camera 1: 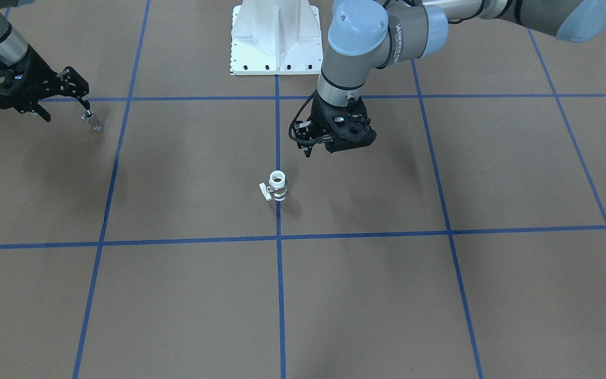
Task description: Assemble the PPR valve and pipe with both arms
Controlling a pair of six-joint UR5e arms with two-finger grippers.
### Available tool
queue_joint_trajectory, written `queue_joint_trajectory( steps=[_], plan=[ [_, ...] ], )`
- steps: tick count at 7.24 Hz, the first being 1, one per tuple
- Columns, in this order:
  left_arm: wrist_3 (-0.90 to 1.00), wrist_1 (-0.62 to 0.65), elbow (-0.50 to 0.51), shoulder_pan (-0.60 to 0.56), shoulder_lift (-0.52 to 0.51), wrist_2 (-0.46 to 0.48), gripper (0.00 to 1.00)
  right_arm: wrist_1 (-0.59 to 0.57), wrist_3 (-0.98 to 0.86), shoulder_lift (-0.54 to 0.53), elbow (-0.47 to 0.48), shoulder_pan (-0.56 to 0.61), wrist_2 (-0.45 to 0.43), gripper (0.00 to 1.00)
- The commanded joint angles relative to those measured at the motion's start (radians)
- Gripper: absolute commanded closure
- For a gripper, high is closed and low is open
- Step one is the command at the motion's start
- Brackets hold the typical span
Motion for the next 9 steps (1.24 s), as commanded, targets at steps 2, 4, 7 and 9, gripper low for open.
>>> queue_joint_trajectory(
  steps=[2,4,7,9],
  plan=[
    [0.011,0.000,-0.035,-0.003,0.044,0.000,0.41,0.001,0.019,0.006,0.005,-0.095,-0.074,0.07],
    [0.011,-0.001,-0.035,-0.003,0.046,0.000,0.41,0.001,0.019,0.017,-0.012,-0.101,-0.074,0.09],
    [0.011,0.000,-0.035,-0.003,0.046,0.000,0.41,0.002,0.019,0.021,-0.040,-0.104,-0.076,0.13],
    [0.011,-0.001,-0.035,-0.003,0.045,0.002,0.40,0.001,0.019,0.021,-0.050,-0.118,-0.096,0.17]
  ],
)
